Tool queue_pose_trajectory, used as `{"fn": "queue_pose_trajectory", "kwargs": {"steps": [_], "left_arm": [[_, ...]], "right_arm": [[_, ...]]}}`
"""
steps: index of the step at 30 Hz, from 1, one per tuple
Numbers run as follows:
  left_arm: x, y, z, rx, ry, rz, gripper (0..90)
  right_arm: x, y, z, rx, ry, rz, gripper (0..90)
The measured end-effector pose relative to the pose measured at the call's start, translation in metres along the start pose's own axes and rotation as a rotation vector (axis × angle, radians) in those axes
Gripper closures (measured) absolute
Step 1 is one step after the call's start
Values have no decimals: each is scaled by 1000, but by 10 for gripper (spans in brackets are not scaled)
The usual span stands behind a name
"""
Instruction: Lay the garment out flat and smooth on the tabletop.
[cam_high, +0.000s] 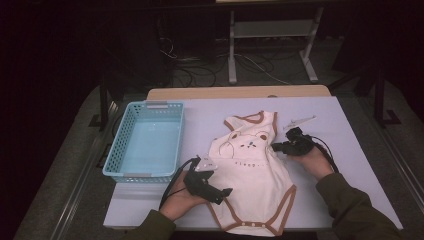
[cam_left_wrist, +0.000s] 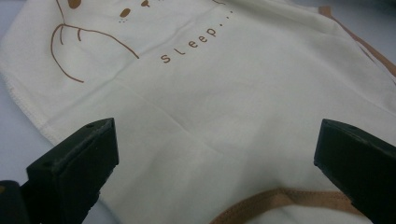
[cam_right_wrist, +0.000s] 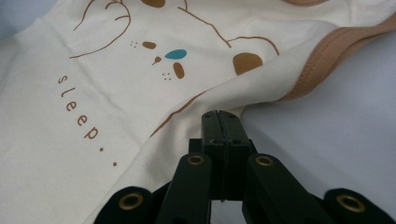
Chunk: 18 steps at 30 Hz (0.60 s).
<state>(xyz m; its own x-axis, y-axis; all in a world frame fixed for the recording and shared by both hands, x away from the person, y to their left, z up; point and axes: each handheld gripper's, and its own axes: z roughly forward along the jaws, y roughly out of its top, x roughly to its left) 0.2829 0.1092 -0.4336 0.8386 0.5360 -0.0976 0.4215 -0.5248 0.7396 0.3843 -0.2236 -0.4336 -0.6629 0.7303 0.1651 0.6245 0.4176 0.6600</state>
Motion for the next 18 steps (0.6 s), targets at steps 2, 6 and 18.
{"fn": "queue_pose_trajectory", "kwargs": {"steps": [2,6,18], "left_arm": [[0,0,0,-1,-1,-4,0],[0,0,0,-1,-1,-5,0],[1,0,0,2,-1,-5,0]], "right_arm": [[-2,0,-4,-8,-4,-2,891],[-6,-1,-14,-23,-17,16,892],[-19,-11,-44,-49,-75,63,893]]}}
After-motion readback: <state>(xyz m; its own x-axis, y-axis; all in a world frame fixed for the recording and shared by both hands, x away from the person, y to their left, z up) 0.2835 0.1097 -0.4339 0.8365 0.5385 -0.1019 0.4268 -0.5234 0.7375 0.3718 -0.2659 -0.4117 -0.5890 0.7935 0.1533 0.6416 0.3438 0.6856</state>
